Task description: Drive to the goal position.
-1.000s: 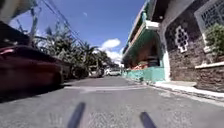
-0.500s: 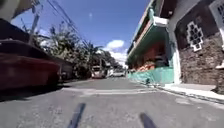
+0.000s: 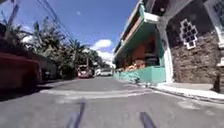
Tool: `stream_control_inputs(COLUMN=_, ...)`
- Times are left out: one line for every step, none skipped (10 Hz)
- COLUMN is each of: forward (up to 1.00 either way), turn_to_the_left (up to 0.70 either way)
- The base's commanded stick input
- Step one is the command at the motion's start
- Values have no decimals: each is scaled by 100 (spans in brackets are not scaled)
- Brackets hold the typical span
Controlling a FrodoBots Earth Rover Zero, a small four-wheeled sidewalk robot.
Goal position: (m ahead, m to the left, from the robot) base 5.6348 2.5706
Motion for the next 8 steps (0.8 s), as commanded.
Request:
stream_control_inputs(forward=85, turn_to_the_left=8)
stream_control_inputs(forward=85, turn_to_the_left=5)
stream_control_inputs(forward=85, turn_to_the_left=1)
stream_control_inputs(forward=85, turn_to_the_left=5)
stream_control_inputs(forward=85, turn_to_the_left=5)
stream_control_inputs(forward=85, turn_to_the_left=3)
stream_control_inputs(forward=85, turn_to_the_left=1)
stream_control_inputs(forward=85, turn_to_the_left=-16)
